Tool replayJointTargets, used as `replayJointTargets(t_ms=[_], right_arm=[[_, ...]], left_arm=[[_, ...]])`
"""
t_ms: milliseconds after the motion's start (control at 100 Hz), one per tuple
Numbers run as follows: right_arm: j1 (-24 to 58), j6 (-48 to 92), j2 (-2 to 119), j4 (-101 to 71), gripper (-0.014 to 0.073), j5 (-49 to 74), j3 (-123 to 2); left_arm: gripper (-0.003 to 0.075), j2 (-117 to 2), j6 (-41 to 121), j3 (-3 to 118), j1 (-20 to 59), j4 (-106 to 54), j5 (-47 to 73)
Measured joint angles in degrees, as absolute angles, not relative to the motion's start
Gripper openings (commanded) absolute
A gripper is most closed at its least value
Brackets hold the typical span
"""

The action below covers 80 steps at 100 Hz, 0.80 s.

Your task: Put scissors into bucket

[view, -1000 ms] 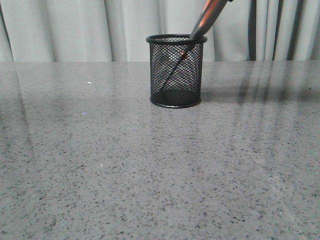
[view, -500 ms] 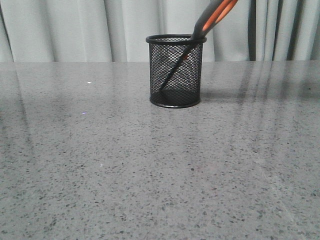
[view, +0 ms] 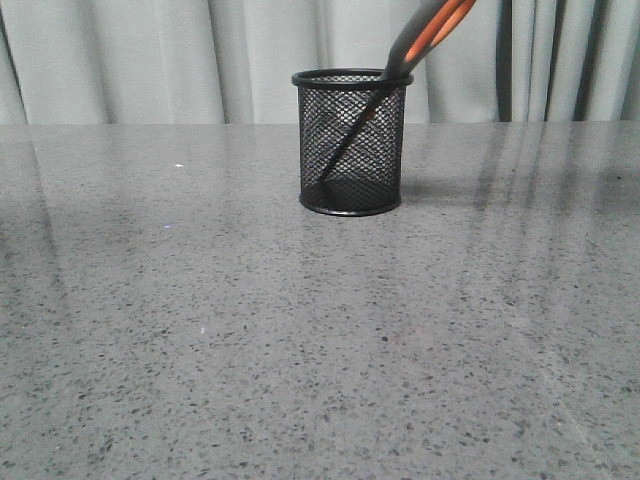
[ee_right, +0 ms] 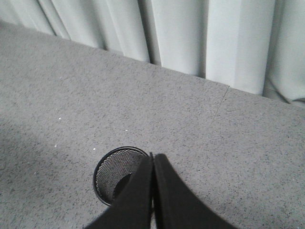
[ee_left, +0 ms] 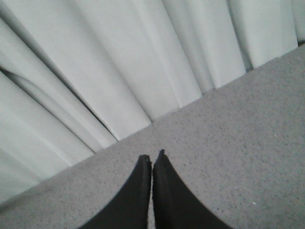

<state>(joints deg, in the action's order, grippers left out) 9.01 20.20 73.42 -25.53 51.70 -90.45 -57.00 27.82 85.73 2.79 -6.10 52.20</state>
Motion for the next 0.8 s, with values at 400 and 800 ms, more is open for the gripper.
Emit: replayJointTargets(t_ms=[400, 800], right_arm=[[9.01, 20.20, 51.66, -26.13, -0.0051, 15.61, -50.33], [9.01, 20.20, 21.85, -27.04, -0.0051, -0.50, -14.30]], left_arm=[[-0.0021, -28.05, 27.79, 44.01, 2.79, -9.12, 24.63], [-0.0021, -2.38, 27.79, 15.97, 2.79, -22.97, 15.13]])
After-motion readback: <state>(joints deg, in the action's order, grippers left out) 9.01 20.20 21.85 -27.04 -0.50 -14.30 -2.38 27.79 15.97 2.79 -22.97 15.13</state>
